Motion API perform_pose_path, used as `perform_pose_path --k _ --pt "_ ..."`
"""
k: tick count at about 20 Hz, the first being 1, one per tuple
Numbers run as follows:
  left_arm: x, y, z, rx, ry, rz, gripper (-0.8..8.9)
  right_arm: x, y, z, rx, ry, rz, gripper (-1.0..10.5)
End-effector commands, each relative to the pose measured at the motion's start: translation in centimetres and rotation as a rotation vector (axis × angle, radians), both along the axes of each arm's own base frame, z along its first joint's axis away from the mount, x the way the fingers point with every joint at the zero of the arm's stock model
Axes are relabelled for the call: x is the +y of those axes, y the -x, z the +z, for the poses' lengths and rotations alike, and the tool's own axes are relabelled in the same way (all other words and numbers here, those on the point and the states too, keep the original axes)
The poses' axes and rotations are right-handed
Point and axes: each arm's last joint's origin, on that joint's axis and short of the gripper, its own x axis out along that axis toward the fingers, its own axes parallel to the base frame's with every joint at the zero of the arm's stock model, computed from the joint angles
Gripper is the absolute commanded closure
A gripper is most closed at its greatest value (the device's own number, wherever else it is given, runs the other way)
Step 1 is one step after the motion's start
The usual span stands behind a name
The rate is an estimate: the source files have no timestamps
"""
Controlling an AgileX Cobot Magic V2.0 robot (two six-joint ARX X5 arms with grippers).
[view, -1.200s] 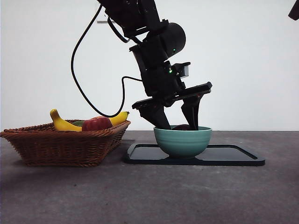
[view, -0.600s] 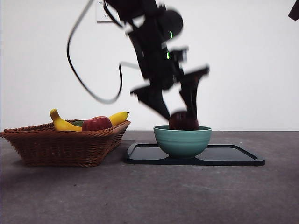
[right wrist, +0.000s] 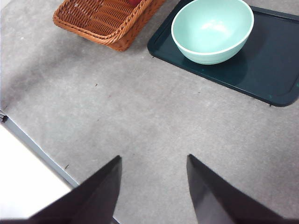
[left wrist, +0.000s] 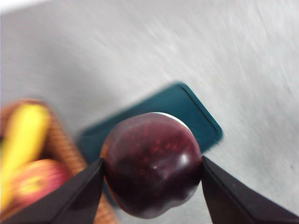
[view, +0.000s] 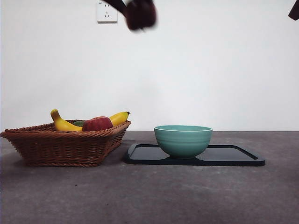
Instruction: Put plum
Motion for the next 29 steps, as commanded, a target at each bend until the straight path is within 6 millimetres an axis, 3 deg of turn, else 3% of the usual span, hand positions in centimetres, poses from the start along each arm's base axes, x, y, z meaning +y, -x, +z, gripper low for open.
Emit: perform_pose_path --k 1,4,6,9,12,19,29 --pt "2.4 1.8 2.5 -0.057 0.001 0.035 5.38 0.1 -0.1 0.1 -0.006 -0.005 0.004 7.2" --pt "5.5 4.0 3.7 -0.074 -0.005 0.089 5.39 0.1 -0.1 0.1 -0.007 -0.005 0.004 7.2" --pt "7.4 5.3 3.3 -0.085 0.001 0.13 5.39 0.1 -0.1 0.1 -0.007 -0.005 0.004 7.2" --pt "9.2 6.8 0.4 -0.106 0.012 0.172 5.38 0.1 -0.1 0.1 -0.008 -0.005 0.004 7.2" --pt "10.2 7.0 -3.4 -0.113 0.013 0.207 5.38 0.1 -0.1 0.1 -0.008 -0.005 0.004 7.2" --pt "10.5 3.9 -12.2 -0.064 -0.025 0.26 5.38 0.1 -0.1 0.1 -0.007 -0.005 0.004 7.2" --pt "9.1 -2.6 -20.7 0.09 -0.093 0.248 5.38 0.1 -0.1 0.1 -0.007 -0.005 0.003 7.2"
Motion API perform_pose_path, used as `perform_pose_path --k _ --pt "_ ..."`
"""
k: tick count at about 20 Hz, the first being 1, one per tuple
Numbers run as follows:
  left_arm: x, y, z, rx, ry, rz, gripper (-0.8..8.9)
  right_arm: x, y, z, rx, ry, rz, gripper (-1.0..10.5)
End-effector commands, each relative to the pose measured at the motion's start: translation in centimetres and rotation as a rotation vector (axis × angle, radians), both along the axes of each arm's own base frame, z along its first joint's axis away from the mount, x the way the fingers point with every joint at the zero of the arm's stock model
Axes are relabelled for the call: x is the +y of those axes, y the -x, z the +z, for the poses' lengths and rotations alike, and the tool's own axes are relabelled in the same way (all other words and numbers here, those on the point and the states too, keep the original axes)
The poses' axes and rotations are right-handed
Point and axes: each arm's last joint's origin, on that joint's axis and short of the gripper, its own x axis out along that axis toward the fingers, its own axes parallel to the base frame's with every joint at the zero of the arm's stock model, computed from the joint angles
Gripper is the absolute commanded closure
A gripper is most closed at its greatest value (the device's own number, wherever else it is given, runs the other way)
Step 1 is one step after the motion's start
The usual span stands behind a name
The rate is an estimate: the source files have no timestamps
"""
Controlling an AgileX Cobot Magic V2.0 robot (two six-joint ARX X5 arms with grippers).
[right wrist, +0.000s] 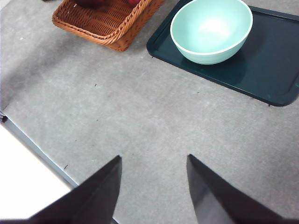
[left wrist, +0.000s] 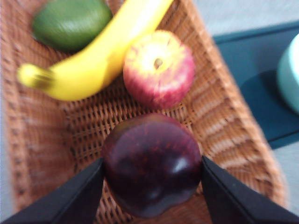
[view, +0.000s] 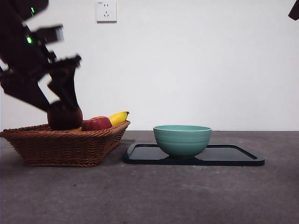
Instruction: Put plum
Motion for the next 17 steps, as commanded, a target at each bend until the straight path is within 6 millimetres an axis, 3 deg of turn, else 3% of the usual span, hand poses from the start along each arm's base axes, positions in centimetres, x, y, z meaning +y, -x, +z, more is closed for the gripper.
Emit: perform_pose_path --k 1,5,10,11,14,17 --pt "-0.4 -1.1 -1.6 0.024 -0.022 -0.019 5.38 0.1 -0.1 0.1 -0.007 -0.005 0.003 7.2" --pt "-0.7 -1.9 -3.7 0.071 -0.051 -0.033 5.38 0.1 -0.1 0.1 -0.006 -0.005 0.003 7.2" --pt "-0.7 -2.0 -4.1 0.087 -0.064 -0.043 5.32 0.1 -0.1 0.1 -0.006 -0.005 0.003 7.2" --pt "-0.7 -1.9 -4.1 0.094 -0.066 -0.043 5.19 0.1 -0.1 0.1 -0.006 -0.005 0.003 7.2" --pt "-0.6 -1.7 -4.1 0.114 -0.071 -0.043 3.63 0.1 -0.1 0.1 -0.006 -0.005 0.003 7.2" --pt "-0.5 -1.4 -3.2 0.093 -0.062 -0.04 3.61 0.1 -0.1 0.1 -0.007 -0.005 0.003 7.2"
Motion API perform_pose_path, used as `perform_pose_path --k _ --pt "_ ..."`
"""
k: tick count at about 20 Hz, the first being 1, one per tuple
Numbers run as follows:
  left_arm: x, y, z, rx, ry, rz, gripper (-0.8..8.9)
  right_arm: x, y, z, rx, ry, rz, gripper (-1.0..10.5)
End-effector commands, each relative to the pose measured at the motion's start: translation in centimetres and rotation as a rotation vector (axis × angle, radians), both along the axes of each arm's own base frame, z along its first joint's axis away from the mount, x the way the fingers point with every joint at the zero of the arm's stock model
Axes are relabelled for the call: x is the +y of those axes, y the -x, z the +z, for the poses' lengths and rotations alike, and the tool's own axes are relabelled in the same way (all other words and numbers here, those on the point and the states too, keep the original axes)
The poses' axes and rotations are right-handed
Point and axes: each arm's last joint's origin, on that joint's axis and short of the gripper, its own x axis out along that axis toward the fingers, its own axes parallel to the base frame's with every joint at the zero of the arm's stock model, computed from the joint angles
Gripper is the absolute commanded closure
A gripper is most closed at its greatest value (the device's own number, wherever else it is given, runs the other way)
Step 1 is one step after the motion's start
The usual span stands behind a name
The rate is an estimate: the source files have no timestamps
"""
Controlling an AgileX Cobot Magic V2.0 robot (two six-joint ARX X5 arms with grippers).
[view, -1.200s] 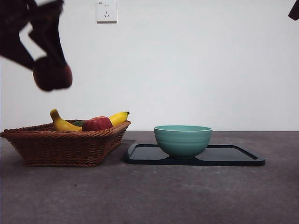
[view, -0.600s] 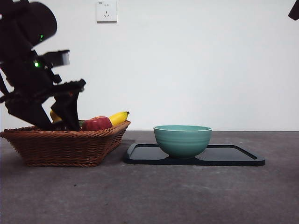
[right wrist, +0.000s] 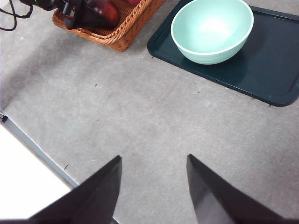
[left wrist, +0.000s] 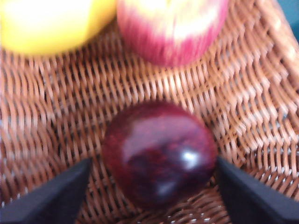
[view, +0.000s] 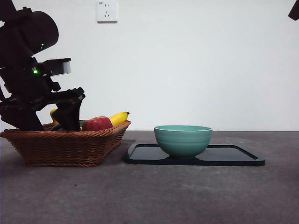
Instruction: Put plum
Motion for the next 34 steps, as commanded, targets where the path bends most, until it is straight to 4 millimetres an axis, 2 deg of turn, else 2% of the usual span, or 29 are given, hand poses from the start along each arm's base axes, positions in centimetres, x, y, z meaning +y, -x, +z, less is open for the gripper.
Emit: perform_pose_path --k 1,7,12,15,18,22,31,34 --pt "-0.1 0.1 1.3 -0.045 0.011 -0.009 3.61 0.1 -0.1 0.1 -0.006 -0.005 0.003 7.2" --pt "0.5 3.2 6.7 -0.182 0.06 -0.021 3.63 0.1 -0.1 0.1 -0.007 -0.005 0.003 7.2" --pt "0.8 8.2 11.2 -0.216 0.267 -0.176 3.78 0.1 -0.1 0.1 -0.007 -0.005 0.003 7.2" --pt "1.1 11.0 12.8 -0.192 0.38 -0.295 3.78 0.1 -0.1 0.1 -0.007 -0.005 0.003 7.2" --pt "1.7 13.5 13.4 -0.124 0.438 -0.369 3.78 0.1 -0.1 0.1 -0.006 -0.005 0.003 7.2" --pt "2.2 15.5 13.1 -0.031 0.439 -0.428 3.81 0.1 -0.1 0.1 -0.006 -0.005 0.003 7.2" --pt "2.2 15.7 13.0 -0.019 0.422 -0.443 3.81 0.1 -0.1 0.1 0.003 -0.012 -0.011 7.2" --pt "2.2 15.7 13.0 -0.018 0.422 -0.442 3.81 0.2 -0.5 0.3 0.036 -0.061 -0.091 7.2"
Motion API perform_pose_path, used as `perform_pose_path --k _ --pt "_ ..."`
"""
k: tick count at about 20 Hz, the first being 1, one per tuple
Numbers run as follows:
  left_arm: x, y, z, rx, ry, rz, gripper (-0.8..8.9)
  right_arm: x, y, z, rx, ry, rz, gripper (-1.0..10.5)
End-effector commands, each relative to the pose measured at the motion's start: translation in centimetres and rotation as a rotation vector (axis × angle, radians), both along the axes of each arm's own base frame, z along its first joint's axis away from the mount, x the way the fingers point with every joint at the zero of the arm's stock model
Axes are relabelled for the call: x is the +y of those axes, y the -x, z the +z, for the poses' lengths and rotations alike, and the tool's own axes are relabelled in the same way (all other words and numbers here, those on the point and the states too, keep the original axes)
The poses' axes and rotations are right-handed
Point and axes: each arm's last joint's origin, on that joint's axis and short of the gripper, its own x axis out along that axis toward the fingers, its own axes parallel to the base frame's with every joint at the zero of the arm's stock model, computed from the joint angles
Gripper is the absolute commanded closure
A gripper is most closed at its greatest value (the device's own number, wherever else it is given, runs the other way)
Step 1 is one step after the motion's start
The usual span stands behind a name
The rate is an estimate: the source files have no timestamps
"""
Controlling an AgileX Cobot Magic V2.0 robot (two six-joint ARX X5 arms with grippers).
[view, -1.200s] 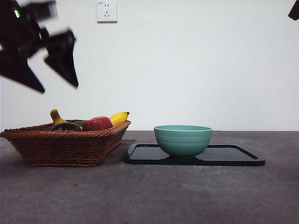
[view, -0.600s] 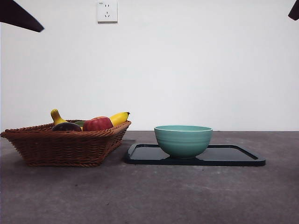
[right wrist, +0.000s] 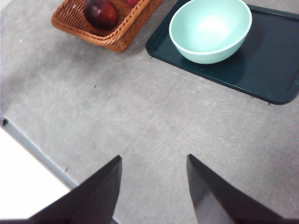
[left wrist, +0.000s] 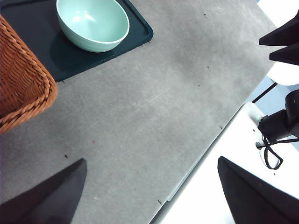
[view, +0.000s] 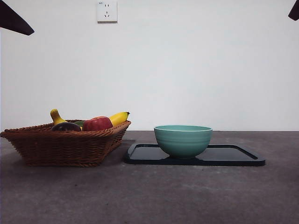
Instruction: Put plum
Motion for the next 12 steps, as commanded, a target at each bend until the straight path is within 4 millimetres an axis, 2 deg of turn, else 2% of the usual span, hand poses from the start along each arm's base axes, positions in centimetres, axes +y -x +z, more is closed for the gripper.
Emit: perform_pose_path --k 1,3,6,12 --pt "-0.1 -0.1 0.3 -0.02 0.003 -0.017 3.8 0.4 -0.8 0.4 0.027 -0.075 -0.075 7.2" --pt "-0.1 -0.1 0.3 -0.021 0.003 -0.017 3.8 0.9 -1.9 0.8 0.034 -0.111 -0.112 7.2" --pt "-0.1 -0.1 0.3 -0.021 0.003 -0.017 3.8 1.8 -4.7 1.8 0.047 -0.098 -0.156 7.0" --pt "-0.1 -0.1 0.3 -0.021 0.003 -0.017 3.8 3.4 -12.8 3.3 0.107 -0.015 -0.205 6.8"
